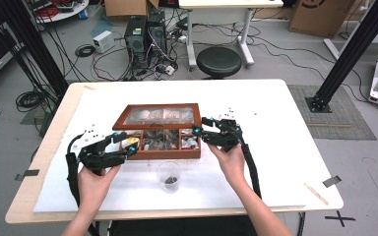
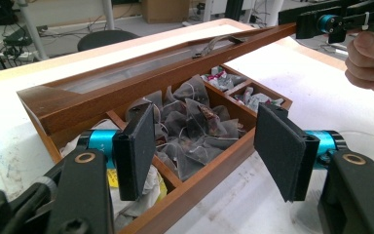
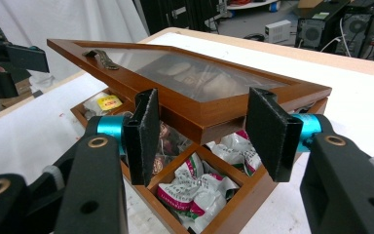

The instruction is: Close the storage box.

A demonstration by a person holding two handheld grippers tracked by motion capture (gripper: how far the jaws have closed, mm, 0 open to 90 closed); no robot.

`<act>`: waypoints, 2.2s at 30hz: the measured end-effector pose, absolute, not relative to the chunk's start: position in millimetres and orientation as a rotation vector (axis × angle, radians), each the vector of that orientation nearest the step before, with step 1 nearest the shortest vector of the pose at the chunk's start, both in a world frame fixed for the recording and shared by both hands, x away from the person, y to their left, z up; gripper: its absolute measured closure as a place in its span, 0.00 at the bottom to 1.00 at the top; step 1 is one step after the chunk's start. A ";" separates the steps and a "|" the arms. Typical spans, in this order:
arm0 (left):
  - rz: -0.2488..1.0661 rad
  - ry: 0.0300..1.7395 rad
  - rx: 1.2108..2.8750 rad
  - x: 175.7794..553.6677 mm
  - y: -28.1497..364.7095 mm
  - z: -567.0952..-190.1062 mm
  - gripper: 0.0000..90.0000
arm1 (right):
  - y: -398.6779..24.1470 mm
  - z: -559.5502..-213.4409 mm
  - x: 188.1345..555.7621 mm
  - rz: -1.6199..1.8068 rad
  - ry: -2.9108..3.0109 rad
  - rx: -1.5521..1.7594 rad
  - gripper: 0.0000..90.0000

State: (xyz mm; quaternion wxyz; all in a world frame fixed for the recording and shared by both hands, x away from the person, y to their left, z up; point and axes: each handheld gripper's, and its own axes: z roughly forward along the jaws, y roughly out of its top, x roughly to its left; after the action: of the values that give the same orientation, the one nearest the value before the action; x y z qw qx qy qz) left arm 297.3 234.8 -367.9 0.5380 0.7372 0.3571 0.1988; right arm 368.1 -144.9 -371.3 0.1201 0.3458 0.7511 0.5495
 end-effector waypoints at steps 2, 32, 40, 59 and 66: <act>0.472 0.849 1.749 295.4 234.8 -368.0 0.45 | -144.8 -373.5 366.5 1.605 2.195 1.006 0.53; 0.482 0.850 1.745 282.2 246.7 -372.5 0.45 | -139.9 -406.4 358.6 1.464 2.219 1.034 0.65; 0.479 0.848 1.745 283.7 247.4 -375.3 0.45 | -136.0 -411.7 354.7 1.422 2.254 1.014 0.64; 0.544 0.840 1.728 289.1 255.4 -378.2 0.44 | -156.7 -401.1 337.9 1.394 2.252 0.945 0.53; 0.574 0.834 1.729 293.5 256.0 -380.0 0.41 | -179.5 -393.0 329.4 1.398 2.217 0.932 0.46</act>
State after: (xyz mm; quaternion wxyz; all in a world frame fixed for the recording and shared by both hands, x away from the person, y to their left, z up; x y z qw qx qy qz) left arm 293.5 256.0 -380.0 0.5388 0.7270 0.3507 0.2412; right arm 329.4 -179.5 -393.0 0.1789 0.3295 0.7842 0.4944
